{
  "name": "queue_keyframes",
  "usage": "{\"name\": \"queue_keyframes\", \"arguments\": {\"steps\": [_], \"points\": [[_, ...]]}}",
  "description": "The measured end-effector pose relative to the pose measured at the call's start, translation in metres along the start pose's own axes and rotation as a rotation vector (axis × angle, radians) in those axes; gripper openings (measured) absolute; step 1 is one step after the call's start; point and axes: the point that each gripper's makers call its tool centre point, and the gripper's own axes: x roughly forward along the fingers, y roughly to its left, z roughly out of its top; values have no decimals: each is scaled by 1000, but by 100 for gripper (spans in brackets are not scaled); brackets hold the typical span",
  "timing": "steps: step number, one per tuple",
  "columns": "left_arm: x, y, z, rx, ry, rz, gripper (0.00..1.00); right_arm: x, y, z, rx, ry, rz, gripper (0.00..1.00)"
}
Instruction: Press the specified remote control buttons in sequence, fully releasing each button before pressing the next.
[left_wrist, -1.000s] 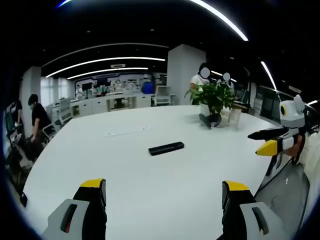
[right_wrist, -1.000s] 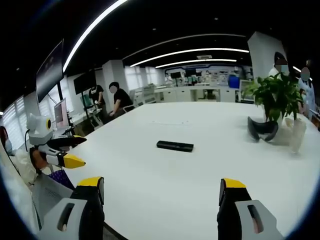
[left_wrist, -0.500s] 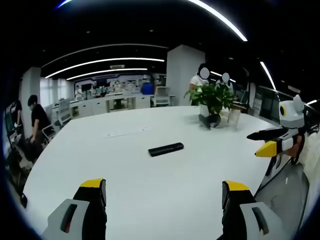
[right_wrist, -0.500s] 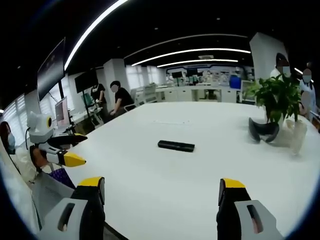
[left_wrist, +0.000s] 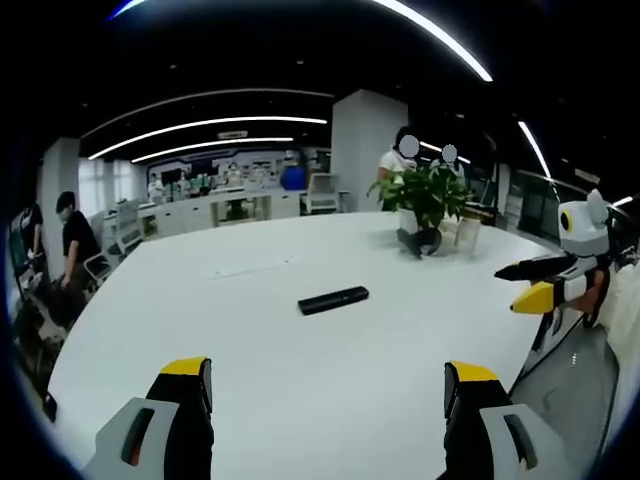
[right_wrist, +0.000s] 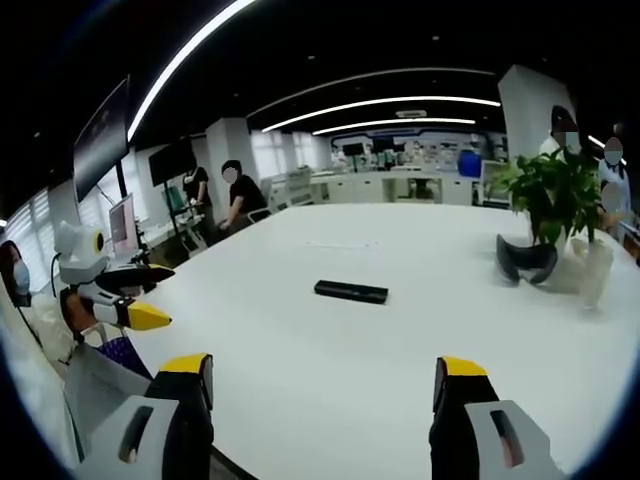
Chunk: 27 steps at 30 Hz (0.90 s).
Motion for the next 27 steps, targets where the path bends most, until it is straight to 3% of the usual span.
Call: {"name": "queue_keyframes", "arguments": {"steps": [4, 11, 18, 23, 27], "points": [[2, 0, 1, 17, 8, -3, 98, -1, 1, 2, 12, -10, 15, 83], [11, 3, 9, 62, 23, -21, 98, -3, 5, 0, 19, 7, 45, 54], [23, 2, 21, 98, 22, -46, 96, -3, 6, -2, 39, 24, 60, 39], [35, 3, 24, 129, 55, -74, 94, -3, 9, -3, 51, 41, 82, 25], [44, 2, 24, 131, 84, -115, 91, -2, 9, -3, 58, 52, 88, 19]]}}
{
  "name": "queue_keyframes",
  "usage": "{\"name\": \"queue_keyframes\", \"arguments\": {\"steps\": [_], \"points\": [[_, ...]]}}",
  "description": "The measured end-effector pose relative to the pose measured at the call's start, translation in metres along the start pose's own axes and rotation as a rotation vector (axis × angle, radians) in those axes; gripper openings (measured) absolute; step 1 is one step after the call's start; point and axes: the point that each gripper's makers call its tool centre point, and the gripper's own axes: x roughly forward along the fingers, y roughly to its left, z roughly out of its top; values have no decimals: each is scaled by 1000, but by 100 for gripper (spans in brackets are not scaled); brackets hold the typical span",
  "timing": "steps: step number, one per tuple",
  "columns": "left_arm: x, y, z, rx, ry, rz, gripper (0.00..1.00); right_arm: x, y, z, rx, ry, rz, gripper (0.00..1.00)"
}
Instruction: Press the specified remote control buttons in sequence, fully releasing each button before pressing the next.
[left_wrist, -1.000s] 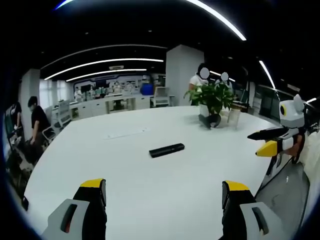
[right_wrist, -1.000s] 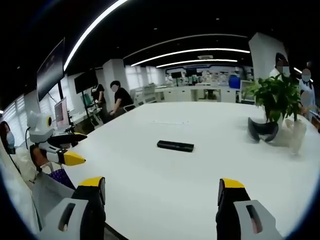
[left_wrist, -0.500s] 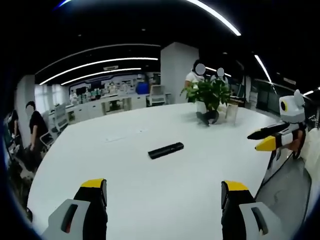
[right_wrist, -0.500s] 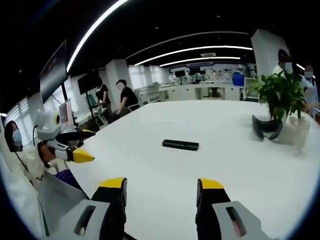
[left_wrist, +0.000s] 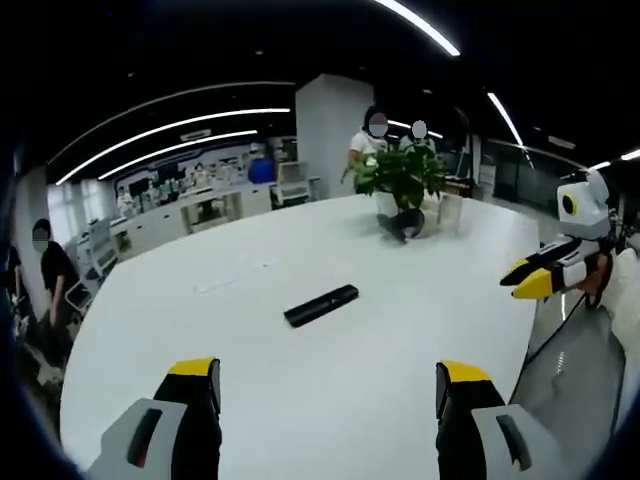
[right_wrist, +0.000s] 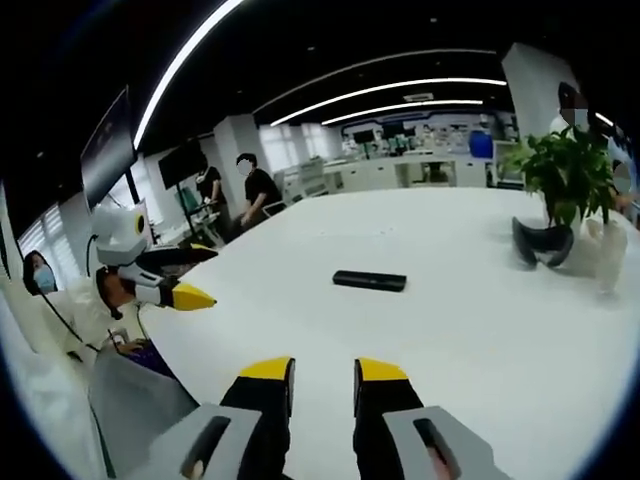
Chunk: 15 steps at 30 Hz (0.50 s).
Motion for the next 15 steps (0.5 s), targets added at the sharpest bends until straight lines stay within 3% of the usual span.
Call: {"name": "queue_keyframes", "arguments": {"steps": [7, 15], "points": [[18, 4, 2, 37, 53, -49, 91, 3, 1, -3, 8, 24, 8, 12], [37, 23, 16, 135, 102, -87, 90, 3, -5, -5, 19, 41, 2, 7]]}}
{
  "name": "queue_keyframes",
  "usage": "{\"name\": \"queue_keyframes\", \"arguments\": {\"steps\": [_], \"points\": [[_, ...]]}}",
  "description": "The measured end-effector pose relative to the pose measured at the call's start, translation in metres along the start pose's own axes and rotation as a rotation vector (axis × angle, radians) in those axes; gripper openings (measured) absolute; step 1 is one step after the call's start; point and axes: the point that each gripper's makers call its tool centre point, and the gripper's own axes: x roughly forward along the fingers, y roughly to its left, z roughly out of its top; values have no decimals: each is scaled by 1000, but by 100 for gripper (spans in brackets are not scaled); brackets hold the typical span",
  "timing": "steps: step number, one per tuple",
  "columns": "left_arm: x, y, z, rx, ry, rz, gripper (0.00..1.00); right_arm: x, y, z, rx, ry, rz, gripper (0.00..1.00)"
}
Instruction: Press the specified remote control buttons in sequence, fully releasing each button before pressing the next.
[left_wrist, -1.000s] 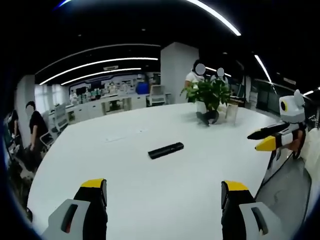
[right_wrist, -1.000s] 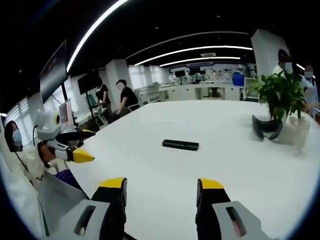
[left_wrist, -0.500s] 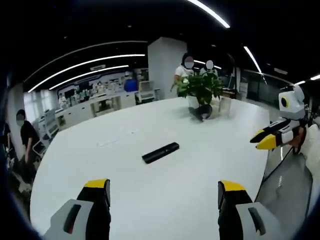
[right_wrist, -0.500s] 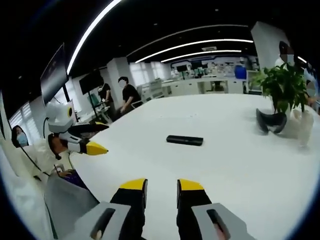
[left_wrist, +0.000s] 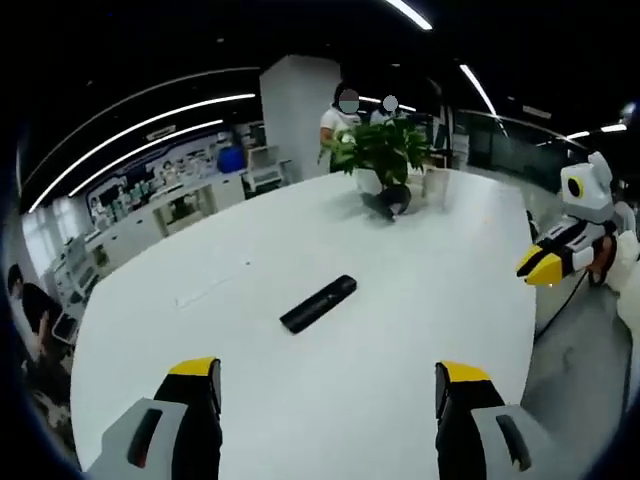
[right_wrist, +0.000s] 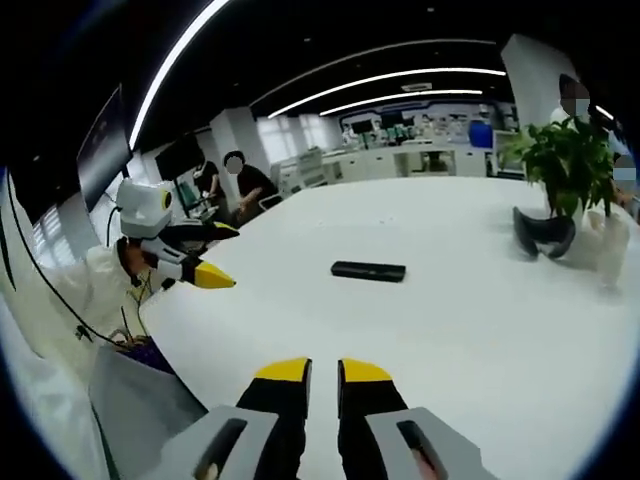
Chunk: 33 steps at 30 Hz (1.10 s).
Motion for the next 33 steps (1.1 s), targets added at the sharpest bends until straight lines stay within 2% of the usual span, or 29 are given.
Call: {"name": "queue_keyframes", "arguments": {"steps": [6, 13, 17, 21, 24, 28, 33], "points": [[17, 14, 9, 63, 41, -27, 84, 2, -7, 0, 6, 10, -14, 4], [41, 18, 16, 118, 76, -71, 80, 3, -12, -1, 16, 23, -17, 0], [55, 19, 18, 144, 93, -95, 79, 2, -14, -2, 18, 29, -21, 0], [70, 20, 14, 179, 141, -126, 79, 3, -17, -5, 24, 41, -28, 0], [80, 26, 14, 231, 166, -139, 78, 2, -18, -6, 31, 48, -28, 0], [93, 33, 18, 249, 184, -155, 76, 3, -22, -9, 37, 60, -39, 0], [107, 38, 25, 280, 201, -185, 67, 3, -27, -10, 56, 66, -47, 0]]}}
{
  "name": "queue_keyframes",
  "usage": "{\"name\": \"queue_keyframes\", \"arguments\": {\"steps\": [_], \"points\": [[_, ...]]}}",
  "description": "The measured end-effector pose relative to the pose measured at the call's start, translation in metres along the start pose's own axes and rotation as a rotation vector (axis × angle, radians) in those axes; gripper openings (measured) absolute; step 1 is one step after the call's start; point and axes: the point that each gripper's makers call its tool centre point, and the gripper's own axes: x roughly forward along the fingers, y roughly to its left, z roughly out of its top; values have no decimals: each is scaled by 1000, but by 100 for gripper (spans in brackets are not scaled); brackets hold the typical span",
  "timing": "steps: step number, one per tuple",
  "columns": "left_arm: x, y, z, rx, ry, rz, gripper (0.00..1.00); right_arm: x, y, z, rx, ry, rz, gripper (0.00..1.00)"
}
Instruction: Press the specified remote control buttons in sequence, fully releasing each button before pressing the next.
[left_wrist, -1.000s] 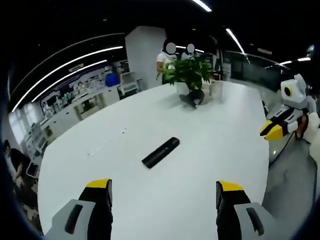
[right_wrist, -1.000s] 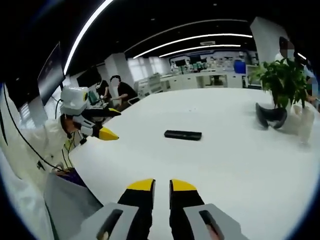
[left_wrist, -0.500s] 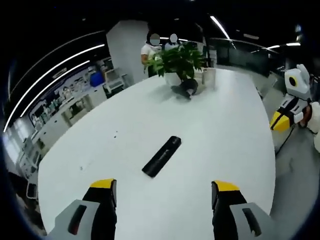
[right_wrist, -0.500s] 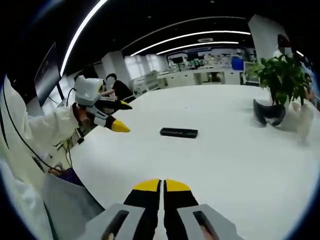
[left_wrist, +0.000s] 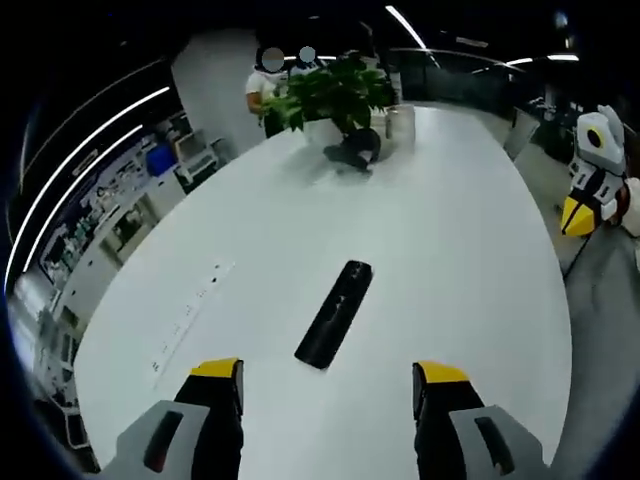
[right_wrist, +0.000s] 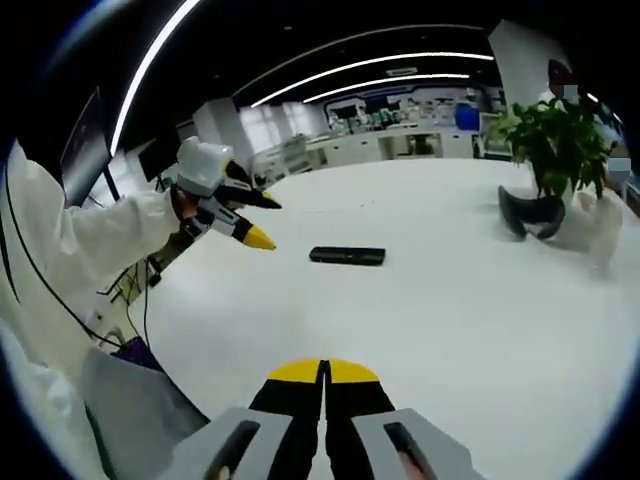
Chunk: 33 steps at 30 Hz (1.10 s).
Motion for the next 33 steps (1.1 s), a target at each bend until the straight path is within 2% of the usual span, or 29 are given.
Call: {"name": "queue_keyframes", "arguments": {"steps": [3, 6, 9, 14, 19, 20, 25, 31, 33], "points": [[8, 2, 1, 21, 21, -34, 61, 0, -2, -1, 12, 3, -2, 0], [18, 2, -1, 27, 54, -75, 61, 1, -6, -5, 8, 22, -11, 0], [28, 2, -5, 74, 94, -107, 59, 0, -9, -6, 6, 31, -19, 0], [46, 3, -7, 101, 118, -150, 53, 0, -13, -8, 13, 41, -23, 0], [64, 3, -12, 120, 163, -200, 40, 1, -15, -10, 24, 48, -25, 0], [67, 3, -13, 122, 168, -202, 38, 1, -15, -10, 26, 49, -26, 0], [79, 4, -19, 124, 201, -230, 39, 1, -18, -10, 33, 54, -31, 0], [93, 4, -28, 161, 241, -254, 34, 3, -20, -10, 41, 63, -27, 0], [97, 5, -31, 205, 257, -262, 30, 3, -18, -7, 29, 61, -27, 0]]}}
